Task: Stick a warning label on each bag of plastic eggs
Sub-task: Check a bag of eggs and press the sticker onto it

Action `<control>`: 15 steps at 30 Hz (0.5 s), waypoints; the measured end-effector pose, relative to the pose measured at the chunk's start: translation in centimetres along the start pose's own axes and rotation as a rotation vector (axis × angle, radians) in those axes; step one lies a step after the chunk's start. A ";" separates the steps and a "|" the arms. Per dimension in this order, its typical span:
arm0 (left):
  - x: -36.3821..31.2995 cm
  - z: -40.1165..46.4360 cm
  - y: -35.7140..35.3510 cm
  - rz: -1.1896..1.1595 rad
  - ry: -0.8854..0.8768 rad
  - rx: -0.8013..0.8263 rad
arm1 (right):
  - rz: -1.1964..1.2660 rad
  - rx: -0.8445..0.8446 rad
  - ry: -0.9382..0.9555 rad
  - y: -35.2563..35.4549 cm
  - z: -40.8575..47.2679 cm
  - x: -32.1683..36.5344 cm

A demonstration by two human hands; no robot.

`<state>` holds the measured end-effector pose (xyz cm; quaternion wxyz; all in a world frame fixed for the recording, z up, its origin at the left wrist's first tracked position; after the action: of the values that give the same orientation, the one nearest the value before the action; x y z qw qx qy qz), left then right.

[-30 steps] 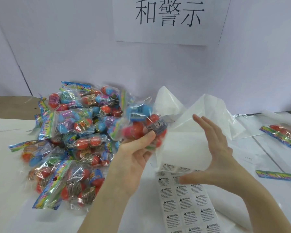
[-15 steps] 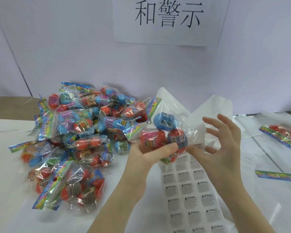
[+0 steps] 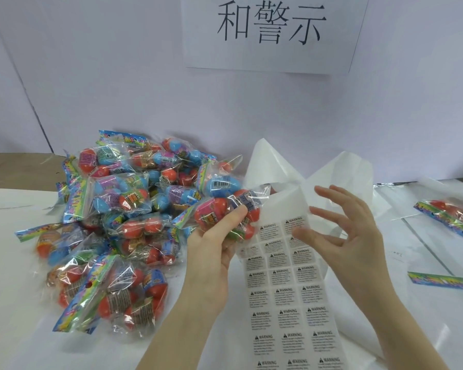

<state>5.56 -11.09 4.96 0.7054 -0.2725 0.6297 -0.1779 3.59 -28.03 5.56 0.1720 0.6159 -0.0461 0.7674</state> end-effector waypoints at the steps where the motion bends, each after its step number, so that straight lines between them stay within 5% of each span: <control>1: 0.0 0.0 0.0 -0.004 0.004 -0.009 | -0.023 -0.012 -0.009 -0.1 0.0 -0.1; 6: 0.1 0.0 -0.1 -0.014 0.012 -0.023 | -0.214 -0.048 0.077 -0.3 -0.4 0.2; 15: 0.0 0.0 0.0 0.008 -0.012 -0.017 | -0.187 -0.018 0.071 -0.3 -0.5 0.0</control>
<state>5.56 -11.05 4.97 0.7075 -0.2771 0.6279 -0.1681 3.27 -27.61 5.39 0.2498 0.5884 0.0108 0.7689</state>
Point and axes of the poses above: each hand's wrist, its own z-axis towards the middle knuckle, its own y-axis out of the back of the hand, x = y × z, the point moved 2 cm from there along z, towards the middle knuckle, and after that the axes turned 15 degrees about -y, right-handed, at the moved point
